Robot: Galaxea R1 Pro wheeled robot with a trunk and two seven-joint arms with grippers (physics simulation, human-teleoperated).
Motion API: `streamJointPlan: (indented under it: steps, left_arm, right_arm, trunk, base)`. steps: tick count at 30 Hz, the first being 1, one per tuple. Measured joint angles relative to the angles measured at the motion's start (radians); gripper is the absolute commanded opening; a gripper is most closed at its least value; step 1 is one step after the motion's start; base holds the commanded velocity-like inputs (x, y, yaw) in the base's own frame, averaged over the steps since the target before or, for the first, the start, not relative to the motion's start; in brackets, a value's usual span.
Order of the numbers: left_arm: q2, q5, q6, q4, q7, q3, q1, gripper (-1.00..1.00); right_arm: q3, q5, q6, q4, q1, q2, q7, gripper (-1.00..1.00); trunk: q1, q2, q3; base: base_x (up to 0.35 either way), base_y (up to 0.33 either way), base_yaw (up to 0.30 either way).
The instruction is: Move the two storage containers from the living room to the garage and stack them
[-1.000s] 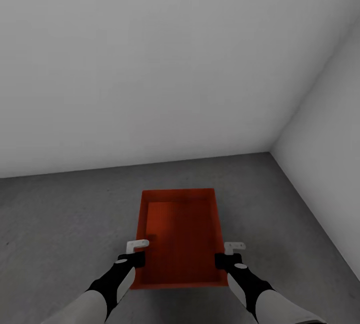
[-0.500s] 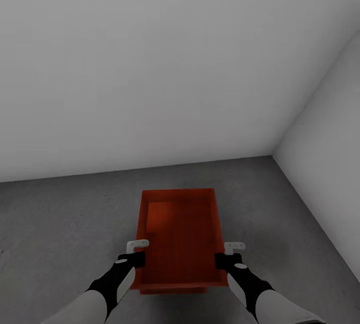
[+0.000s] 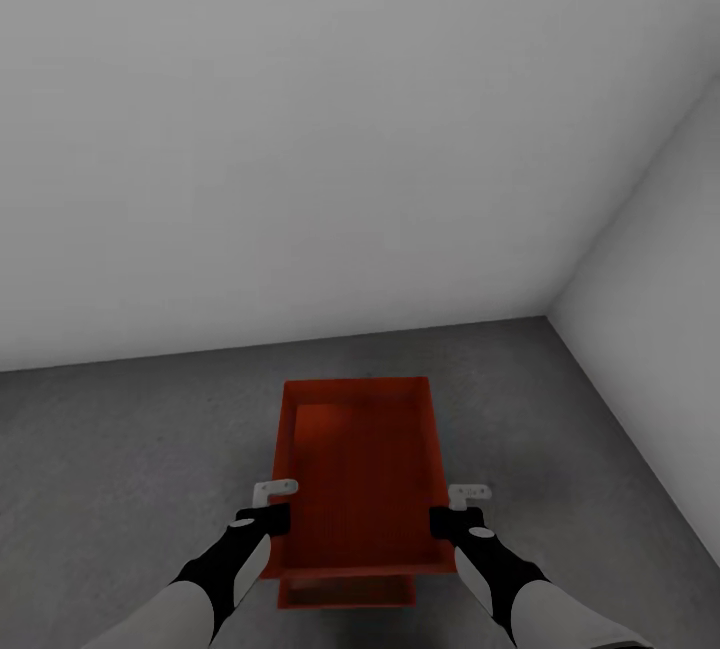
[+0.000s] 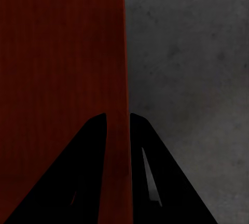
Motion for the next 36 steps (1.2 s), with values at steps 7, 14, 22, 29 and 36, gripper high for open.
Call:
streamJointPlan:
  steps: [7, 14, 22, 29, 36]
  left_arm:
    - [0.000, 0.000, -0.001, 0.003, 0.000, 0.001, 0.000, -1.00]
    - [0.000, 0.000, -0.001, 0.004, 0.000, 0.001, 0.000, -1.00]
    - [0.000, 0.000, -0.001, 0.004, 0.000, 0.001, 0.000, -1.00]
    - [0.000, 0.000, -0.001, 0.004, 0.000, 0.001, 0.000, -1.00]
    - [-0.005, 0.001, -0.004, 0.008, 0.006, 0.000, -0.001, -1.00]
  right_arm:
    - [0.000, 0.000, 0.000, 0.003, 0.000, 0.000, 0.000, -1.00]
    - [0.000, 0.000, 0.000, 0.003, 0.000, 0.000, 0.000, -1.00]
    - [0.001, 0.000, 0.000, 0.003, 0.000, 0.000, 0.000, -1.00]
    - [0.000, 0.000, 0.001, 0.003, 0.000, 0.000, 0.000, -1.00]
    - [0.002, -0.001, 0.001, 0.003, 0.000, -0.006, 0.008, -1.00]
  trunk:
    - [0.000, 0.000, 0.000]
    - [0.000, 0.000, 0.000]
    - [0.000, 0.000, 0.000]
    - [0.000, 0.000, 0.000]
    - [0.000, 0.000, 0.000]
  base:
    - [0.002, 0.000, 0.000]
    - [0.000, 0.000, 0.000]
    - [0.000, 0.000, 0.000]
    - [0.000, 0.001, 0.000]
    - [0.084, 0.165, 0.000]
